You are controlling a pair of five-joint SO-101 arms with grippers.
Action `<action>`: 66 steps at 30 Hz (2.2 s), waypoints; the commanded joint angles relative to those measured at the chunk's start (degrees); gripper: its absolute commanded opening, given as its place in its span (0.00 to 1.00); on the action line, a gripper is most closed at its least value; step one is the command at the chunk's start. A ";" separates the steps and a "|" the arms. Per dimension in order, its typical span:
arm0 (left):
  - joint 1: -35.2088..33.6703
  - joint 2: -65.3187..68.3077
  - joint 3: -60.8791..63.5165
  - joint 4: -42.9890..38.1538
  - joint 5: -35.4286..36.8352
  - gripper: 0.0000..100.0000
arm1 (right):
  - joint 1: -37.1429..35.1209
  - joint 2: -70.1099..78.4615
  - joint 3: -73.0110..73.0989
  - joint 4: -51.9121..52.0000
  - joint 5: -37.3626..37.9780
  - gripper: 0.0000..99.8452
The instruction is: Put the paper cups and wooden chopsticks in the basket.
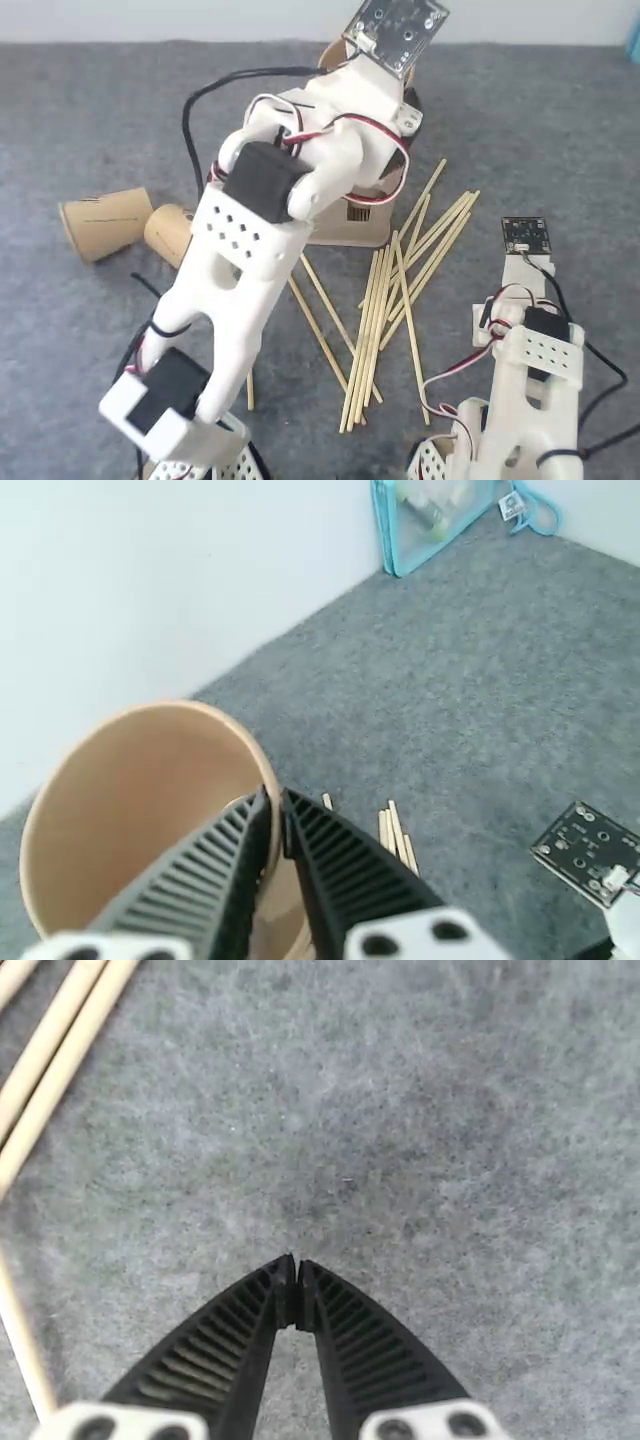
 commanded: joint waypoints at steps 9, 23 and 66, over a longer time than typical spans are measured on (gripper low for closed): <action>-2.46 -3.16 -1.19 3.69 0.00 0.01 | 0.31 -1.80 -0.35 -1.01 0.62 0.01; -2.99 -2.55 -1.01 9.41 -5.71 0.04 | 0.31 -1.80 -0.35 -1.01 0.62 0.01; -67.08 -31.65 74.95 -31.38 4.13 0.17 | 0.31 -1.63 -0.26 -0.66 0.62 0.01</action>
